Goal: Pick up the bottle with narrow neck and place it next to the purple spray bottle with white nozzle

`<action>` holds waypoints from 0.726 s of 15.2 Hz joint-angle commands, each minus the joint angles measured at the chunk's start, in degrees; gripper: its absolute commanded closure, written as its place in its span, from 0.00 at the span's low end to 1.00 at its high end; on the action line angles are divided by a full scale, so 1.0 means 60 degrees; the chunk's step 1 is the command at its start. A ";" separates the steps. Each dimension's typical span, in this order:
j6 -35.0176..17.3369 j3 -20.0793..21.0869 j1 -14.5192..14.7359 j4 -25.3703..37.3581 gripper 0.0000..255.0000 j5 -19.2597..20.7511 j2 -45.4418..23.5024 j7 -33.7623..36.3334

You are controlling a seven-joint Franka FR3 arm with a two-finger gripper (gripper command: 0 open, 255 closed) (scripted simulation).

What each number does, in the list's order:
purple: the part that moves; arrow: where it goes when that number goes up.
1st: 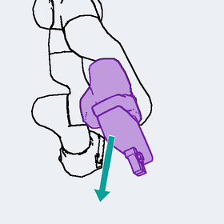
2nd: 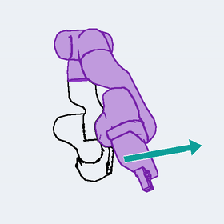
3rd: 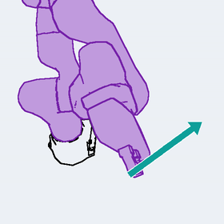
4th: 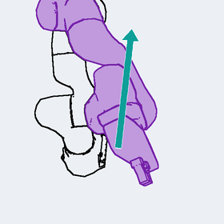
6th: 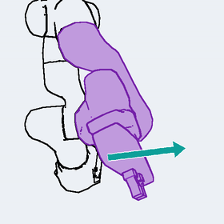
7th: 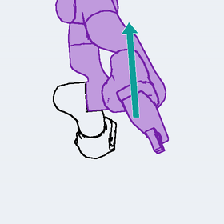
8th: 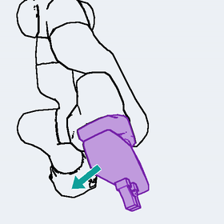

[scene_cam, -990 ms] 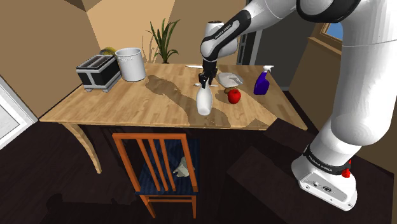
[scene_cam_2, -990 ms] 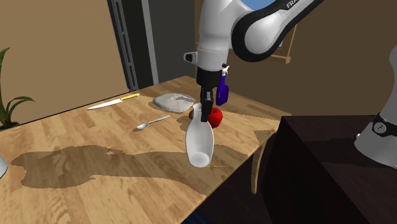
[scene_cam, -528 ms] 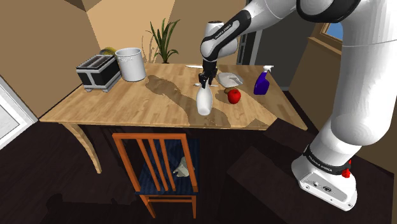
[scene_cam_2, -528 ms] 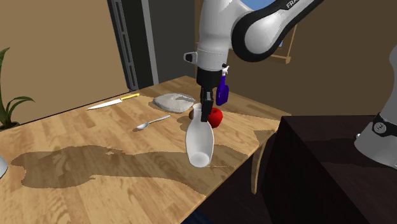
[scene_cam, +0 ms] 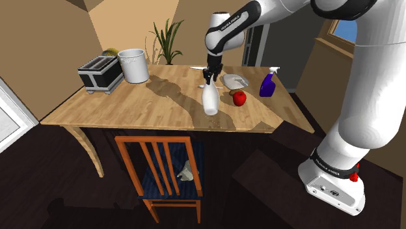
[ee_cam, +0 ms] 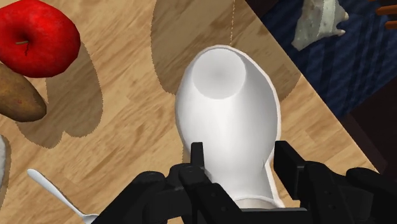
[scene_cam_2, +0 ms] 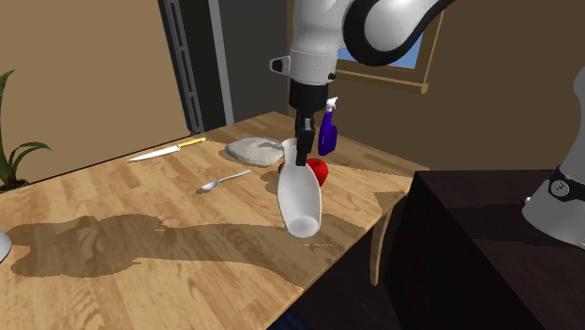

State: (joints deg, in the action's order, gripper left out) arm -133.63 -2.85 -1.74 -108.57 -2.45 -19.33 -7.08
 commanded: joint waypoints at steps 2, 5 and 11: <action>0.0311 -0.0011 0.0001 0.0094 1.00 0.0019 0.0220 0.0010; 0.0641 -0.0018 0.0005 0.0242 1.00 0.0039 0.0403 0.0026; 0.1316 -0.0030 0.0011 0.0596 1.00 0.0073 0.0723 0.0056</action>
State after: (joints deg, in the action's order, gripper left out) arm -126.48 -3.02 -1.67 -105.57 -2.03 -15.17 -6.77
